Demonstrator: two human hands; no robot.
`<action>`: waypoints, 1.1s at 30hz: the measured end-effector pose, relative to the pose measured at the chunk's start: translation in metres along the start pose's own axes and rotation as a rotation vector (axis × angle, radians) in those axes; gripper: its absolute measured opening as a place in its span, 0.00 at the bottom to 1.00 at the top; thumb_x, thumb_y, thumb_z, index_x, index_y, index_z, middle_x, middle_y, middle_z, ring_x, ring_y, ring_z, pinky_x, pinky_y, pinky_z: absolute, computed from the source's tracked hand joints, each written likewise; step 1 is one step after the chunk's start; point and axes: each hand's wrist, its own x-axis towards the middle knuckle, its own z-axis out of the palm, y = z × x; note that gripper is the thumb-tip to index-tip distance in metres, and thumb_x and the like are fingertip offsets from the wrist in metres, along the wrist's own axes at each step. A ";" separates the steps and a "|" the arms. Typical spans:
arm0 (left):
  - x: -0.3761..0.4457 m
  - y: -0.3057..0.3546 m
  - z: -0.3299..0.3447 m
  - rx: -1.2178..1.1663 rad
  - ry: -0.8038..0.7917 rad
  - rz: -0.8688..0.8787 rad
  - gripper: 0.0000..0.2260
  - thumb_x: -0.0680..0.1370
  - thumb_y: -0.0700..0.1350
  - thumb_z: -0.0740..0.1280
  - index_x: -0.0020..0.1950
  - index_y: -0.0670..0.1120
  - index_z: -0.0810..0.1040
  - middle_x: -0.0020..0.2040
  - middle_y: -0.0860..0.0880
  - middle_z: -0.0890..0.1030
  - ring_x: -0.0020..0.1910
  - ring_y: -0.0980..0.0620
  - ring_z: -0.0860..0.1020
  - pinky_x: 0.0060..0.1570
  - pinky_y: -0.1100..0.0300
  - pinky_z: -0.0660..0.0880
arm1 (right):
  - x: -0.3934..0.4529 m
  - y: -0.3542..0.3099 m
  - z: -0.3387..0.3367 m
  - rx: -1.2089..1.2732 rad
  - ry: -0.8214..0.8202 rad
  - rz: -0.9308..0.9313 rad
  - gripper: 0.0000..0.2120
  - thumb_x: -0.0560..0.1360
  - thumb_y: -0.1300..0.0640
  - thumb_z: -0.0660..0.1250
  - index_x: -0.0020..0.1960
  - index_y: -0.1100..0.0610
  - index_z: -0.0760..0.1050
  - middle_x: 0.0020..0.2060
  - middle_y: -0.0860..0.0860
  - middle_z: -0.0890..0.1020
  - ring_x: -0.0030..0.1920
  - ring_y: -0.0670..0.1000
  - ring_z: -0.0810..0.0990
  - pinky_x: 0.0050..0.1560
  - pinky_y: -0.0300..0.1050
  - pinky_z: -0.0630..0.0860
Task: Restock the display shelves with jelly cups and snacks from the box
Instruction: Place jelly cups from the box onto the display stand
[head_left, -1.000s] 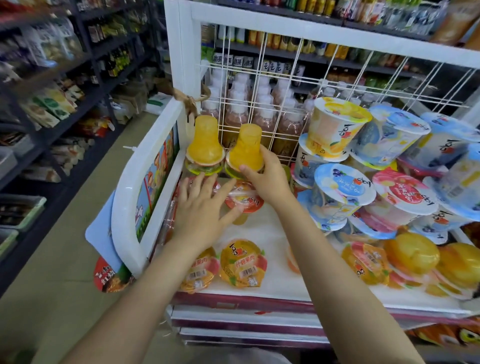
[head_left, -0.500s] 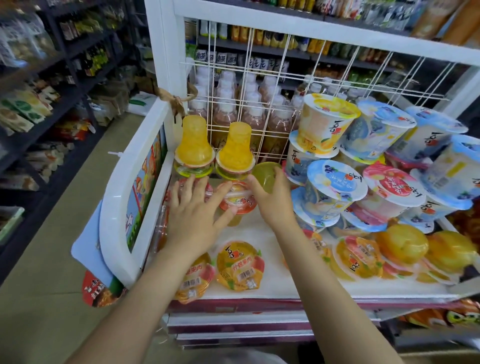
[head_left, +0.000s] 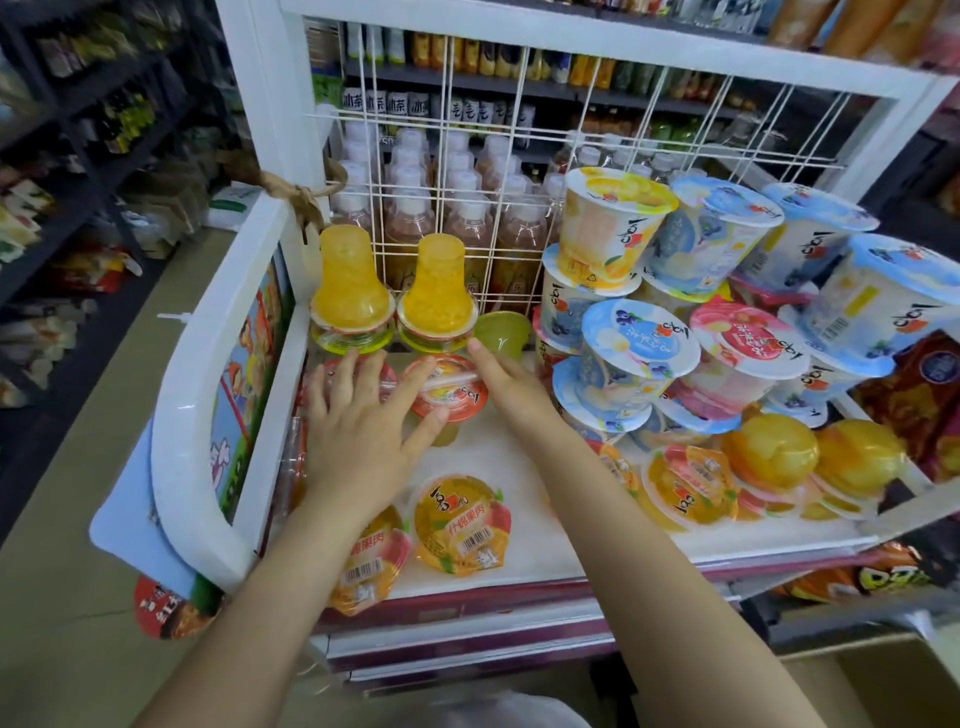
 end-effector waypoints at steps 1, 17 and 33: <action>0.000 0.000 0.000 -0.001 0.002 0.001 0.30 0.78 0.68 0.43 0.78 0.62 0.60 0.77 0.44 0.65 0.77 0.39 0.57 0.74 0.39 0.49 | 0.001 0.000 0.001 0.010 0.013 0.010 0.40 0.64 0.19 0.59 0.68 0.39 0.74 0.70 0.50 0.75 0.68 0.52 0.74 0.72 0.54 0.68; -0.001 0.001 0.000 -0.002 0.001 -0.003 0.32 0.77 0.71 0.42 0.78 0.61 0.60 0.77 0.43 0.65 0.78 0.39 0.56 0.74 0.38 0.48 | -0.013 -0.007 0.003 -0.010 -0.002 -0.022 0.20 0.75 0.32 0.61 0.52 0.45 0.81 0.50 0.45 0.84 0.54 0.47 0.80 0.56 0.45 0.71; 0.000 0.004 -0.004 0.035 -0.013 -0.036 0.37 0.73 0.76 0.38 0.78 0.63 0.58 0.79 0.43 0.62 0.78 0.38 0.55 0.75 0.39 0.48 | -0.055 0.012 -0.016 0.013 0.065 -0.178 0.27 0.69 0.35 0.73 0.60 0.45 0.69 0.51 0.52 0.80 0.33 0.50 0.81 0.28 0.39 0.75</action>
